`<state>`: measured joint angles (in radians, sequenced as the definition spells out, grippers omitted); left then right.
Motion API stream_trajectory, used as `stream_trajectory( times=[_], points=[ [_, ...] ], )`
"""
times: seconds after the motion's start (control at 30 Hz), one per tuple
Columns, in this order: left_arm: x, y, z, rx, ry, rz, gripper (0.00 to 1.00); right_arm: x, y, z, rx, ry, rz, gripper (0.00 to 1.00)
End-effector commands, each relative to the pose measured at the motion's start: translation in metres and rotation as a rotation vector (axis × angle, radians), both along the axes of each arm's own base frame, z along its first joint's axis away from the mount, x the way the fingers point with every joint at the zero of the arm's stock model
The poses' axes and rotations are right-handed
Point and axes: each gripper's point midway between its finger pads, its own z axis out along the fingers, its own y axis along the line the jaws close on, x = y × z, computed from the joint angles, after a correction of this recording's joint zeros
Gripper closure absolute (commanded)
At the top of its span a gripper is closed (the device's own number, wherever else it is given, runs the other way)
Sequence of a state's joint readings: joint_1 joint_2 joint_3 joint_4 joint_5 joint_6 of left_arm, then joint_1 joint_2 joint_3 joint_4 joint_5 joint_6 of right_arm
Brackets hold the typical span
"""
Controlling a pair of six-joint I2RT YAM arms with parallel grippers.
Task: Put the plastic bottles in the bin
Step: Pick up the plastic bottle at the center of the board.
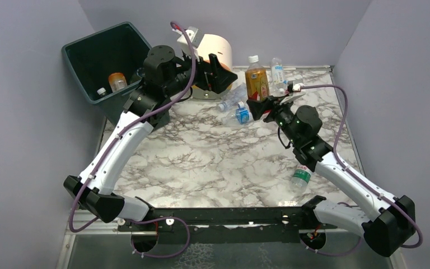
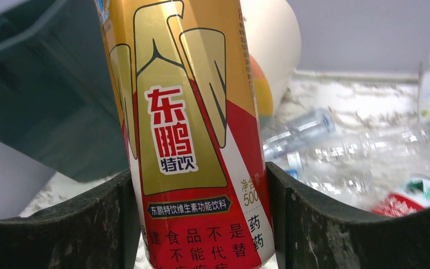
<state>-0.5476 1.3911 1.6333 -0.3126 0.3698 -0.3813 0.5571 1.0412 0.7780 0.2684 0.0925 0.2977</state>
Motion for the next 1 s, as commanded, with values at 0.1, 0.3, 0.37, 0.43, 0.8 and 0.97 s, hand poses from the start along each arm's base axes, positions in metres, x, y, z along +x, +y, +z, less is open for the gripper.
stream_trajectory(
  times=[0.1,0.3,0.37,0.43,0.8,0.97],
  points=[
    [-0.018,-0.005,0.065,-0.104,-0.17,-0.077,0.01,-0.015,0.024,0.106,0.184,-0.243,0.148,0.55],
    [-0.026,-0.003,0.086,-0.118,-0.264,-0.099,0.01,-0.025,0.037,0.137,0.246,-0.278,0.238,0.55],
    [-0.027,-0.003,0.088,-0.114,-0.279,-0.107,0.01,-0.026,0.04,0.14,0.247,-0.28,0.256,0.55],
    [-0.026,-0.003,0.09,-0.114,-0.286,-0.106,0.01,-0.026,0.043,0.139,0.247,-0.274,0.273,0.55],
    [-0.015,-0.006,0.075,-0.124,-0.255,-0.078,0.01,-0.011,0.057,0.112,0.231,-0.21,0.211,0.55],
    [-0.004,0.0,0.065,-0.102,-0.238,-0.007,0.01,-0.007,0.072,0.109,0.212,-0.212,0.185,0.54]
  ],
)
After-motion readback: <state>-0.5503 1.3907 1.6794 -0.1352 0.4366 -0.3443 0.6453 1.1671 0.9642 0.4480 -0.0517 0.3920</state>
